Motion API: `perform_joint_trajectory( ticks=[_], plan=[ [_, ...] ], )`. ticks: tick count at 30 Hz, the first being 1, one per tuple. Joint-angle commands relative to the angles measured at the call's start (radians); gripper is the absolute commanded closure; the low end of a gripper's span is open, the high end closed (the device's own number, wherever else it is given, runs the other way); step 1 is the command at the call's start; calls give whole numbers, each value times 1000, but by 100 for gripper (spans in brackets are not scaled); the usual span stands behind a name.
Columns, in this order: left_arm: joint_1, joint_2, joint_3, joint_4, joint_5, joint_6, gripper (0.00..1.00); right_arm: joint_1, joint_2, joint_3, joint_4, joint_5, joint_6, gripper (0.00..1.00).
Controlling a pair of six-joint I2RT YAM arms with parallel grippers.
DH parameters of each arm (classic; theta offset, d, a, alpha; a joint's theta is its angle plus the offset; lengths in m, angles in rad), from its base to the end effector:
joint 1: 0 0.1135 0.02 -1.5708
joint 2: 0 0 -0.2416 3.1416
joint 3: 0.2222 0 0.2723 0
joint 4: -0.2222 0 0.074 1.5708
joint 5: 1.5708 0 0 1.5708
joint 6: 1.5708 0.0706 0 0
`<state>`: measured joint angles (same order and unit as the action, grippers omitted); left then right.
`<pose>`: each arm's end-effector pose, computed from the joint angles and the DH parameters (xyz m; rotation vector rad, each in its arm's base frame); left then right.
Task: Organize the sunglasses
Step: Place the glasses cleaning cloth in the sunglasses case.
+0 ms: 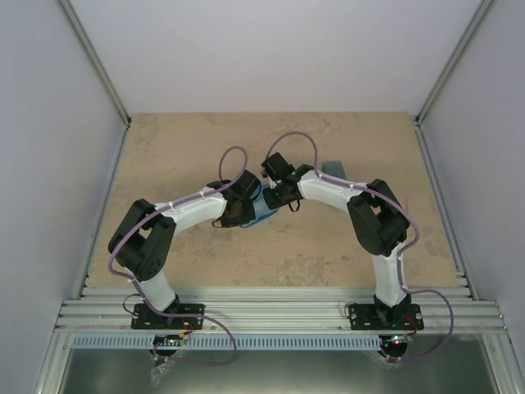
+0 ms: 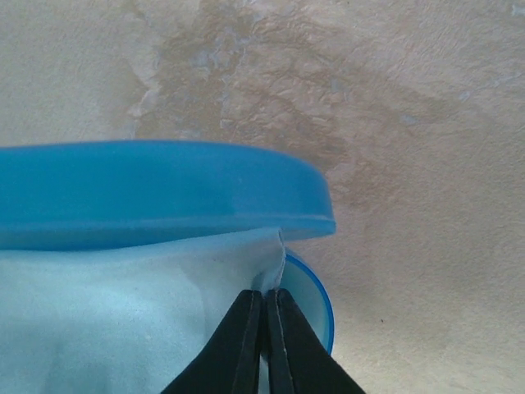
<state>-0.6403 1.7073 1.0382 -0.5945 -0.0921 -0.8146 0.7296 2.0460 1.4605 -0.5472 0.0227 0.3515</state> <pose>0.2782 -0.1992 0.0976 -0.2678 2.8325 -0.1950 0.3338 0.2964 0.1006 -0.5081 2.6926 0.2872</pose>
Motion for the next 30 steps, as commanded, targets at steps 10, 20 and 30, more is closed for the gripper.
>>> perform_joint_trajectory(
  ticks=[10, 20, 30],
  plan=[
    [7, -109, 12, -31, -9, 8, 77, -2, -78, 45, -78, 12, 6, 72],
    [7, -75, -18, 111, 91, 51, 90, -2, -48, 23, -20, -144, -5, 84],
    [8, -11, -36, 138, 67, 60, 90, -2, 18, 26, -15, -192, 0, 87]
  ],
)
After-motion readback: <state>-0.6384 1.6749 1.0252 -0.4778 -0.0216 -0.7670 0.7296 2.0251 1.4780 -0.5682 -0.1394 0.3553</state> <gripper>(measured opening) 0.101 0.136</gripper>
